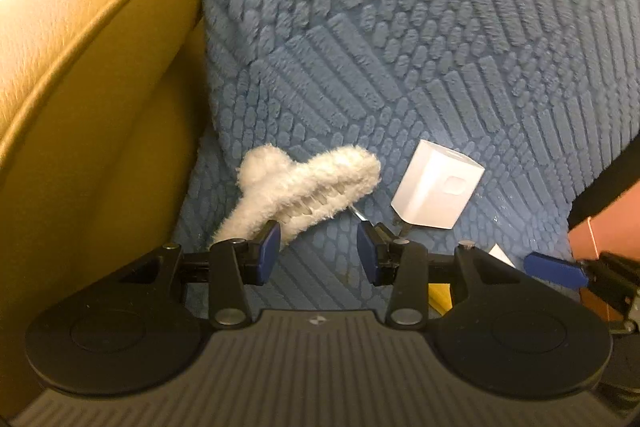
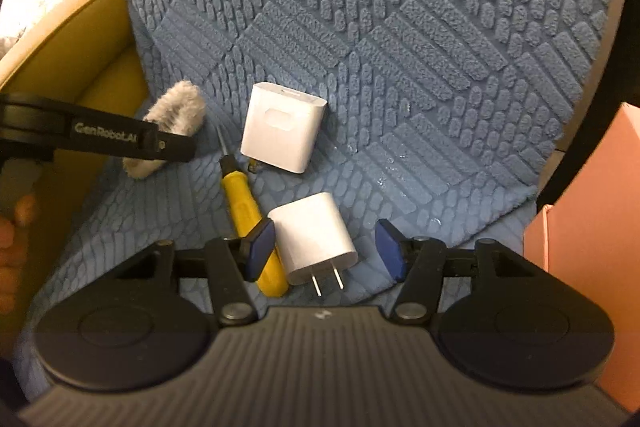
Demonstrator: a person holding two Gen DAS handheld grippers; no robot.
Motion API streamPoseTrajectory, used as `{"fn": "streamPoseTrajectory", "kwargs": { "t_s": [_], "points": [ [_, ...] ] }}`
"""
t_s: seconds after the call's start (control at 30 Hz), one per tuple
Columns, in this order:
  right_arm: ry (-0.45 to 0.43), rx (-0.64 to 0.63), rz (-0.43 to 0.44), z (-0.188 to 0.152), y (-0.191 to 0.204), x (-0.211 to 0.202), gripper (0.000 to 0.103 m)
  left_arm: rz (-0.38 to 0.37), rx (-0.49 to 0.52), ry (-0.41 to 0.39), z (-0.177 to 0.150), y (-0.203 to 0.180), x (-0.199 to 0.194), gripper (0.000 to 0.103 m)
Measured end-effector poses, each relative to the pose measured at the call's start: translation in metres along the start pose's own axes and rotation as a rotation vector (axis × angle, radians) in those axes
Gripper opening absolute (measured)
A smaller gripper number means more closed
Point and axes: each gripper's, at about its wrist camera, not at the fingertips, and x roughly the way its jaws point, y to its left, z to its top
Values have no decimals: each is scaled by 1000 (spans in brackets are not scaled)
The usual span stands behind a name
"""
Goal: Organize rigid objects
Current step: 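Grasp the white fuzzy hair clip with the left gripper while the right grasps a white charger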
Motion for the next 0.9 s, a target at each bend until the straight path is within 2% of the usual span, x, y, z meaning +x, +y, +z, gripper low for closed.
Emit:
{"fn": "streamPoseTrajectory", "kwargs": {
  "t_s": [0.13, 0.3, 0.43, 0.53, 0.8, 0.9],
  "points": [
    [19, -29, 25, 1, 5, 6, 50, 15, 33, -15, -2, -5, -5, 51],
    [28, -49, 30, 3, 9, 12, 49, 27, 30, -12, -2, -5, -7, 56],
    [35, -53, 18, 1, 10, 7, 48, 20, 49, -56, -5, -1, -20, 72],
    [32, -54, -8, -1, 10, 0, 47, 25, 61, -71, -5, 2, -23, 72],
    [29, -64, -56, -9, 15, -18, 45, 66, 65, -5, -6, 3, 0, 72],
    [43, -72, -57, -12, 16, -17, 45, 56, 65, 17, -9, 4, 7, 67]
  ]
}}
